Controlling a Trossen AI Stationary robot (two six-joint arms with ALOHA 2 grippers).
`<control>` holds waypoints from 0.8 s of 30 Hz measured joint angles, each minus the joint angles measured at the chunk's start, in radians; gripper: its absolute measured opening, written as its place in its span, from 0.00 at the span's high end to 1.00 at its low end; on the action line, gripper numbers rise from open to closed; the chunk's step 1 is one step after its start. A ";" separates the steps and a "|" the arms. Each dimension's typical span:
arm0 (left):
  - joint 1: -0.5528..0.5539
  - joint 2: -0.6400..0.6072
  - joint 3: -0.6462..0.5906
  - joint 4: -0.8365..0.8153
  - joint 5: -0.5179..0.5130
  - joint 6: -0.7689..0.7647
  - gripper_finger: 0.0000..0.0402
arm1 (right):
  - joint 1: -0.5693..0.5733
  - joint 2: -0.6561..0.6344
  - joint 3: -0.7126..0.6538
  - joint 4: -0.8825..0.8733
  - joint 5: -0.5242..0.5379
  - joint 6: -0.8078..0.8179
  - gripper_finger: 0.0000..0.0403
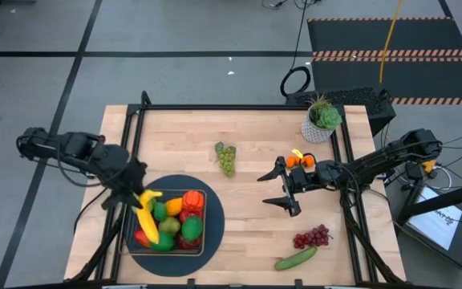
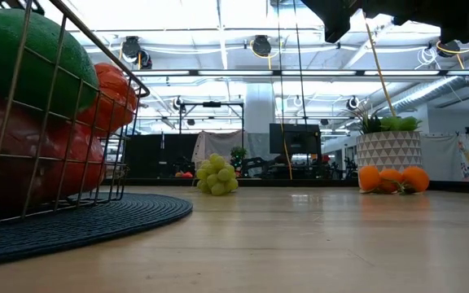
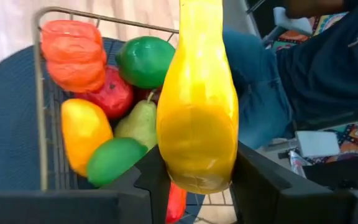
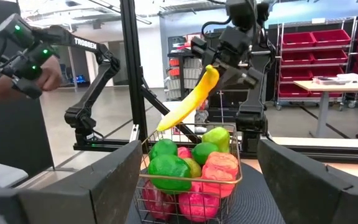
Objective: Build produce basket
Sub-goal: Put the banana into the gold wire basket
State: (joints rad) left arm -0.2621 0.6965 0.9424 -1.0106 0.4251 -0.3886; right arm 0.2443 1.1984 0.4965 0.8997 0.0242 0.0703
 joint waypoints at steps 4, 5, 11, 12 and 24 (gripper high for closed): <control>0.015 0.043 0.038 -0.105 -0.003 0.029 0.63 | 0.000 0.000 0.000 0.000 0.000 -0.004 0.22; 0.015 0.059 0.036 -0.123 -0.002 0.035 0.62 | 0.000 0.000 0.000 0.000 0.000 -0.004 0.22; 0.014 0.193 0.016 -0.124 0.059 0.089 0.62 | 0.000 0.000 0.000 0.000 0.000 -0.004 0.22; 0.014 0.216 0.016 -0.124 0.058 0.100 0.62 | 0.000 0.000 0.000 0.000 0.000 -0.004 0.22; 0.014 0.407 0.016 -0.112 -0.027 0.152 0.46 | 0.000 0.000 0.000 -0.001 0.000 -0.004 0.22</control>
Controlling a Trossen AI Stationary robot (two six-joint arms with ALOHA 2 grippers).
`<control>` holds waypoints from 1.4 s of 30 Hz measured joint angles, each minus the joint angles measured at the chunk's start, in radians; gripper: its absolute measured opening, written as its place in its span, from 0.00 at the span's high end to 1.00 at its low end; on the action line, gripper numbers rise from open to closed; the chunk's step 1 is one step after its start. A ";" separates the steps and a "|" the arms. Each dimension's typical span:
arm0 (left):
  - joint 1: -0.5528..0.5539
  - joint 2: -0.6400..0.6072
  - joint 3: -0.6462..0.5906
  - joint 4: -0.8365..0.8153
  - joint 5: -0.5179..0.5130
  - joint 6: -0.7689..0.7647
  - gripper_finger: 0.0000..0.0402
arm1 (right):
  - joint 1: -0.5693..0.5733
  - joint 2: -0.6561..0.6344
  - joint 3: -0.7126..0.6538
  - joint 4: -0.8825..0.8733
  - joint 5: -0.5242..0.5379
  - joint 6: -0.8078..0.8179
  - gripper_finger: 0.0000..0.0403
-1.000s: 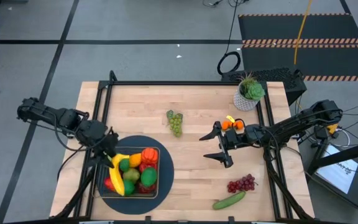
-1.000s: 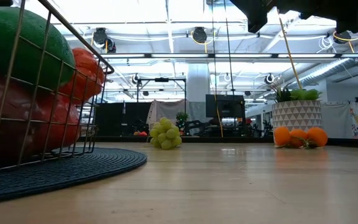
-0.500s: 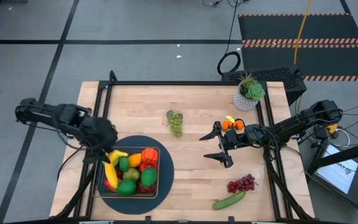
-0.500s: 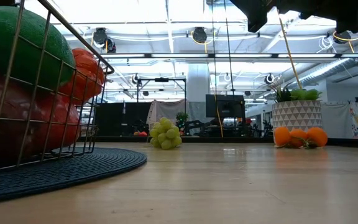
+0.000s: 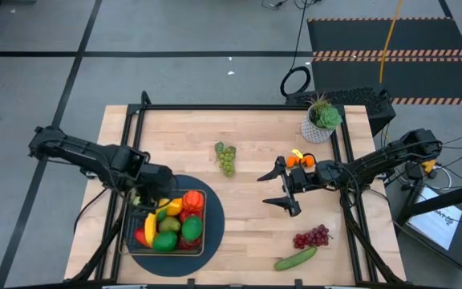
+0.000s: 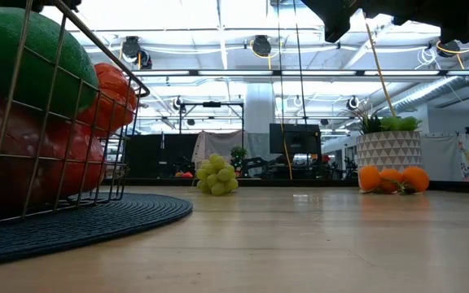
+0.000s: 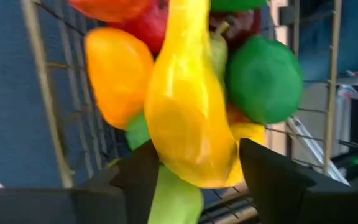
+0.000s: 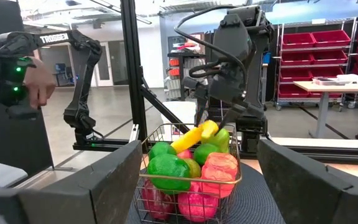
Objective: Build produce basket
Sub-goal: Put the banana into the gold wire basket, then put the cucumber into the gold wire basket
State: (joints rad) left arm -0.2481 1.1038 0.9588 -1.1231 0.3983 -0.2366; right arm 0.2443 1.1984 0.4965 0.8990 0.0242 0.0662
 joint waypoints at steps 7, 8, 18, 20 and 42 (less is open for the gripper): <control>0.011 0.001 0.100 -0.018 -0.105 0.011 0.33 | 0.000 0.000 0.000 0.000 0.002 0.000 0.22; 0.013 0.000 0.133 -0.033 -0.125 0.021 0.33 | 0.000 0.000 0.000 0.000 0.004 0.000 0.22; -0.055 -0.041 0.313 0.089 -0.600 0.064 0.32 | 0.125 0.000 0.066 -0.250 0.203 0.027 0.22; -0.092 -0.057 0.276 0.190 -0.692 0.087 0.32 | 0.181 0.001 0.133 -0.441 0.294 0.054 0.22; -0.261 -0.041 -0.034 0.814 -0.865 0.126 0.32 | 0.626 0.087 0.303 -0.958 0.393 0.642 0.22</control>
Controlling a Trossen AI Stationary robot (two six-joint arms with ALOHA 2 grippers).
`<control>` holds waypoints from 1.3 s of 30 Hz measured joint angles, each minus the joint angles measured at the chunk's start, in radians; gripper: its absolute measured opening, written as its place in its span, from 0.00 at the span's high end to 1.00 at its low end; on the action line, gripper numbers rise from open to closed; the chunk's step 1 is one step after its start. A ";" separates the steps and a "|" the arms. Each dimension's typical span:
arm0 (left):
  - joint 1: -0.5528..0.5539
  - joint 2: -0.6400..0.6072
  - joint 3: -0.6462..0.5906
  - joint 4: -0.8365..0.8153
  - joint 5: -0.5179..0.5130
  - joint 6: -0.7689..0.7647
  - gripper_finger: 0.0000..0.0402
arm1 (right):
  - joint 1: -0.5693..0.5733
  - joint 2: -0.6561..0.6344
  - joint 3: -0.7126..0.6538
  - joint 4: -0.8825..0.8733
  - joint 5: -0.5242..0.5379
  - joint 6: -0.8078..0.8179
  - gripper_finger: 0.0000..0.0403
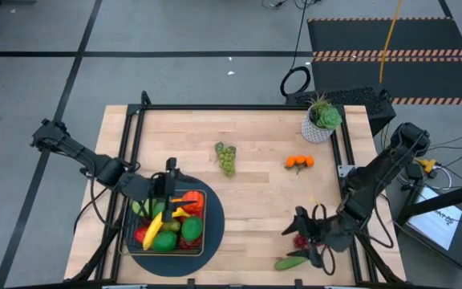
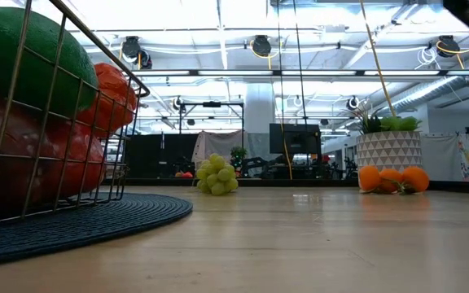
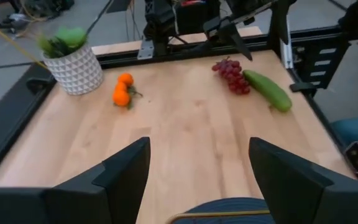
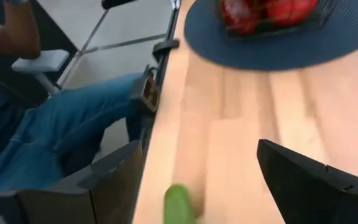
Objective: Build produce basket
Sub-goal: Put the cucumber into the gold wire basket
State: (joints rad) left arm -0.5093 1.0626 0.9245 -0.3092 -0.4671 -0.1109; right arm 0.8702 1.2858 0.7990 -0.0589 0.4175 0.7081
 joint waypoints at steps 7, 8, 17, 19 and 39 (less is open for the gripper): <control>-0.051 0.019 0.000 0.009 -0.009 -0.072 0.32 | 0.086 0.064 0.000 -0.004 -0.005 0.098 0.22; -0.062 0.027 0.000 0.014 -0.014 -0.079 0.32 | 0.097 0.075 -0.001 -0.006 -0.005 0.107 0.22; -0.099 0.126 0.001 0.121 -0.036 -0.055 0.32 | 0.142 0.204 -0.001 -0.007 -0.099 0.125 0.22; -0.099 0.140 0.001 0.134 -0.036 -0.040 0.32 | 0.146 0.233 -0.001 -0.013 -0.135 0.127 0.22; -0.086 0.148 0.001 0.191 -0.036 0.003 0.32 | 0.132 0.333 -0.002 -0.073 -0.161 -0.010 0.44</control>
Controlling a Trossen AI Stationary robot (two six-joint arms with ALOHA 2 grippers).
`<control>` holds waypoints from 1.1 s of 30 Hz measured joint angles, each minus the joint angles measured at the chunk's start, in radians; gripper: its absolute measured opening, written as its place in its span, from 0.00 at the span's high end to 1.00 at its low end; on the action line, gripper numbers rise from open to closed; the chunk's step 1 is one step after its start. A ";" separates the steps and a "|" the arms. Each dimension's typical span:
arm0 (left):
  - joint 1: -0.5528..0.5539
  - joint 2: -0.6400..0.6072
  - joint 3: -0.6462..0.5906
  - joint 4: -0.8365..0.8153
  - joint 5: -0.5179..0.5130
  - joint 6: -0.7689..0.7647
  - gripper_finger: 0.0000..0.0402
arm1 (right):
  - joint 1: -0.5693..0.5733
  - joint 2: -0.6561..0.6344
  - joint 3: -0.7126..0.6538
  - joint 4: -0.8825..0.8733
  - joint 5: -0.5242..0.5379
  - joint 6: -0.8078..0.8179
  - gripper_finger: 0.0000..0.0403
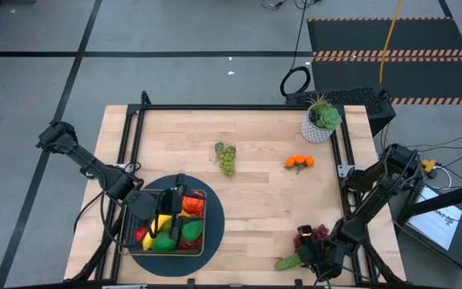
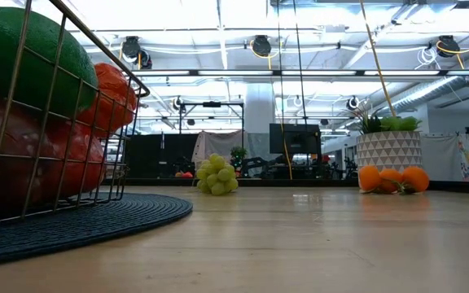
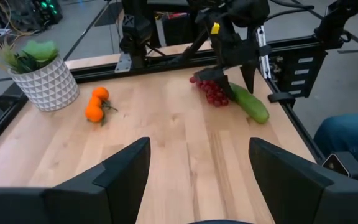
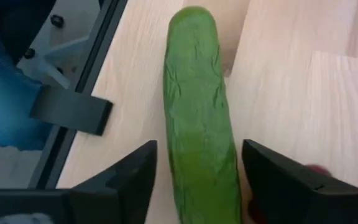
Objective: Build produce basket
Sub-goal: Put the cucumber into the gold wire basket
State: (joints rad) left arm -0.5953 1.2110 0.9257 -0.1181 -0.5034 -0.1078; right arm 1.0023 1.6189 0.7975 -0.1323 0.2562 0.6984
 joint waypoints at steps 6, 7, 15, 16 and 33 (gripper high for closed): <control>0.000 0.000 0.000 0.000 0.000 0.000 0.32 | -0.015 0.003 0.000 0.053 -0.011 -0.032 0.63; 0.000 0.000 0.000 0.001 0.000 0.000 0.32 | -0.018 0.003 0.000 0.073 -0.023 -0.041 0.66; 0.000 0.000 0.000 0.002 0.001 0.000 0.32 | -0.056 -0.056 0.000 0.173 0.001 -0.059 0.67; 0.000 0.000 0.000 0.002 0.001 0.000 0.32 | -0.065 -0.070 0.000 0.178 0.022 -0.060 0.66; -0.050 -0.141 0.001 -0.262 -0.172 -0.116 0.32 | -0.325 -0.197 0.000 0.569 0.270 -0.196 0.65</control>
State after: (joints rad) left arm -0.6449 1.0699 0.9264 -0.3801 -0.6755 -0.2237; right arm 0.6770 1.4216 0.7975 0.4372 0.5262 0.5025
